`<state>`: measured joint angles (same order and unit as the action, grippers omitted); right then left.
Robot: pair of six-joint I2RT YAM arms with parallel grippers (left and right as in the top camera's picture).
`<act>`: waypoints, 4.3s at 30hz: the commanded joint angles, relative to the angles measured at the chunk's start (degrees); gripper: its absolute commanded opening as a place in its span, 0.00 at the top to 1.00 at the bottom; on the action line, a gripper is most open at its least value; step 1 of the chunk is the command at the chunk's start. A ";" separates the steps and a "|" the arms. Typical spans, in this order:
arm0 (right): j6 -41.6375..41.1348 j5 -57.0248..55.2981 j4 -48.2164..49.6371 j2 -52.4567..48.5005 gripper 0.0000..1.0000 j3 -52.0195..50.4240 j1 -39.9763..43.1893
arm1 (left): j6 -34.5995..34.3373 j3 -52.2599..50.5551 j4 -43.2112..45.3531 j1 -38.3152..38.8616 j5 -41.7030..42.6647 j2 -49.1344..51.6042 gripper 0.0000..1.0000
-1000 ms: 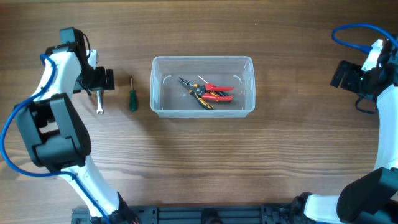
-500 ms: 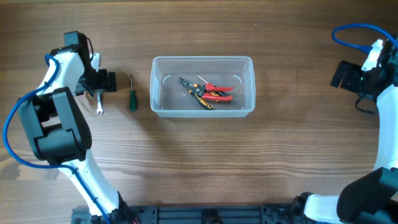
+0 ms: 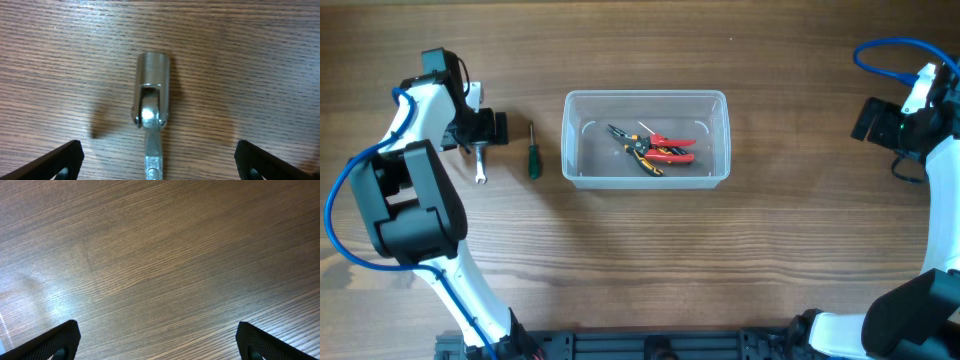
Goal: Pack container
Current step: 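Lower the left gripper and close it on the wrench's box end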
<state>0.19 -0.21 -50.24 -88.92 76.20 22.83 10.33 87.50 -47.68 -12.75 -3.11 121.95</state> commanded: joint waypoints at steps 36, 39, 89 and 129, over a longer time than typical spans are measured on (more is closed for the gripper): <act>-0.74 0.28 0.13 0.00 0.00 -0.09 0.17 | -1.79 0.63 -0.72 -2.10 0.70 1.95 0.00; -0.74 0.28 0.13 0.00 0.00 -0.09 0.17 | -1.79 0.63 -0.72 -2.10 0.68 2.51 0.00; -0.74 0.28 0.13 0.00 0.00 -0.09 0.17 | -2.03 0.63 -2.49 -2.10 -1.33 2.67 0.00; -0.74 0.28 0.13 0.00 0.00 -0.09 0.17 | -1.79 0.66 -0.55 -1.62 -1.46 2.54 0.80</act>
<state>0.19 -0.21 -50.24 -88.92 76.20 22.83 8.47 87.61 -48.16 -14.76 -3.66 122.98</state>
